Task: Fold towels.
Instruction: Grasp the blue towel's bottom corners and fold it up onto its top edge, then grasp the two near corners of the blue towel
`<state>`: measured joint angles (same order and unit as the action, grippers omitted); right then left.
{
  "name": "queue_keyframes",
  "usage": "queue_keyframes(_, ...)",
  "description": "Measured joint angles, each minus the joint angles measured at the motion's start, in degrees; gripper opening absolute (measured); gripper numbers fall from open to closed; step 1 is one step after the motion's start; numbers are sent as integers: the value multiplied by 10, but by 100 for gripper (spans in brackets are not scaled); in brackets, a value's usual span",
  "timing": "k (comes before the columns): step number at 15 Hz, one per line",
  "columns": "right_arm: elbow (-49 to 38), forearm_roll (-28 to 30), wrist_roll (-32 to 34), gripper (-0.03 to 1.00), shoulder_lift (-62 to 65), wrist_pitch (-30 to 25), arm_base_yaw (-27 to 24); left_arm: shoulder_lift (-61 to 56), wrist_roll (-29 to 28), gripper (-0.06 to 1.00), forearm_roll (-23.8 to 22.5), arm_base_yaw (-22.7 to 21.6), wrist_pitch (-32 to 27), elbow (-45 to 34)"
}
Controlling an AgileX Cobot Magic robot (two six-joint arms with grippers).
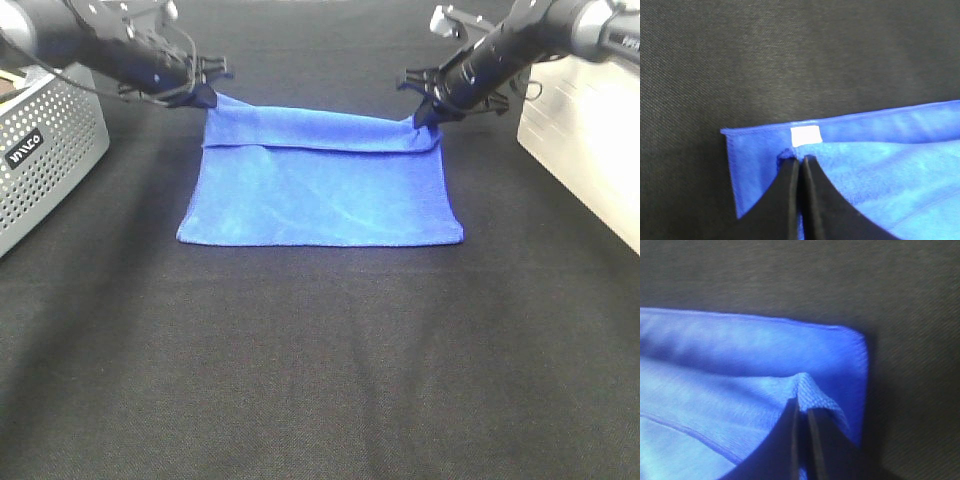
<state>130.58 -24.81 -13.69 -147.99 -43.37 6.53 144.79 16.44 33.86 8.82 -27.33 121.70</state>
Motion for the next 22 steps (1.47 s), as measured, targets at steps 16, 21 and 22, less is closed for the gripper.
queue_keyframes(16, 2, 41, 42, 70, 50, -223, 0, -25, -1, 71, -17, -27, -269, 2)
queue_keyframes(21, -31, 58, 88, 70, 83, -257, 0, -57, -56, 71, -17, -27, -365, -34)
queue_keyframes(22, -60, 69, 89, 70, 105, -257, 0, -87, -59, 71, -17, -27, -352, -68)
